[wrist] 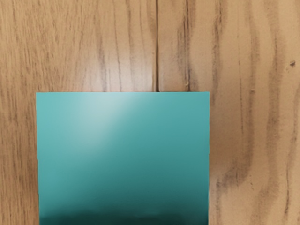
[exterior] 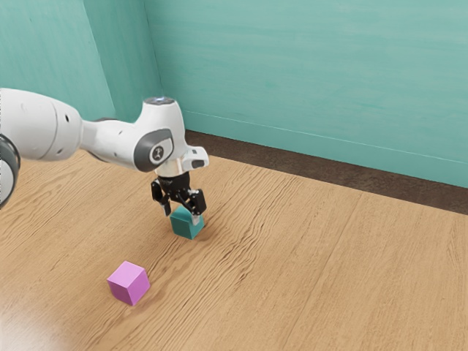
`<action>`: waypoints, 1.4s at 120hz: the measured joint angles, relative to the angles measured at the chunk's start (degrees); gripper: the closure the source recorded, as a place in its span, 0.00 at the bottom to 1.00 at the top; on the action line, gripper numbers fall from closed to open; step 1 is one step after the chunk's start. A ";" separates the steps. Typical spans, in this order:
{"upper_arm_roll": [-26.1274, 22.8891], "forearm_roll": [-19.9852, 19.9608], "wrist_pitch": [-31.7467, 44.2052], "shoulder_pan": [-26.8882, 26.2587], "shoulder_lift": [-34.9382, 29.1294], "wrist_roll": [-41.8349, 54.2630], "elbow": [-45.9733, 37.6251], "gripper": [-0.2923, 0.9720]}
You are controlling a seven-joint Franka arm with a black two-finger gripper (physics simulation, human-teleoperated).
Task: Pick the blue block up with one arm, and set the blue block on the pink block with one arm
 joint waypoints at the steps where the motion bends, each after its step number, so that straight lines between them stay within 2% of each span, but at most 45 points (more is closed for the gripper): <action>1: 0.02 0.00 0.01 0.00 0.09 0.00 0.01 0.23; 34: 0.75 -0.02 0.56 0.00 2.85 0.55 1.46 0.25; 54: 0.39 -0.03 0.77 0.00 3.84 0.73 3.30 0.32; 78: 0.34 0.01 0.87 0.00 4.55 0.58 3.83 0.46; 100: 0.38 0.65 0.78 0.00 4.39 -0.12 3.97 0.49; 108: 0.34 2.00 -1.18 0.00 3.52 -0.37 6.86 0.51; 120: 0.17 3.11 -4.49 -0.03 -1.62 -0.75 7.21 0.53; 133: -0.26 3.19 -6.27 -0.05 -13.75 -1.30 -3.19 0.53; 148: -0.44 0.20 -5.39 -0.25 -29.72 -1.86 -18.99 0.54; 168: 0.16 -4.54 -5.14 -0.07 -38.23 -2.41 -27.16 0.56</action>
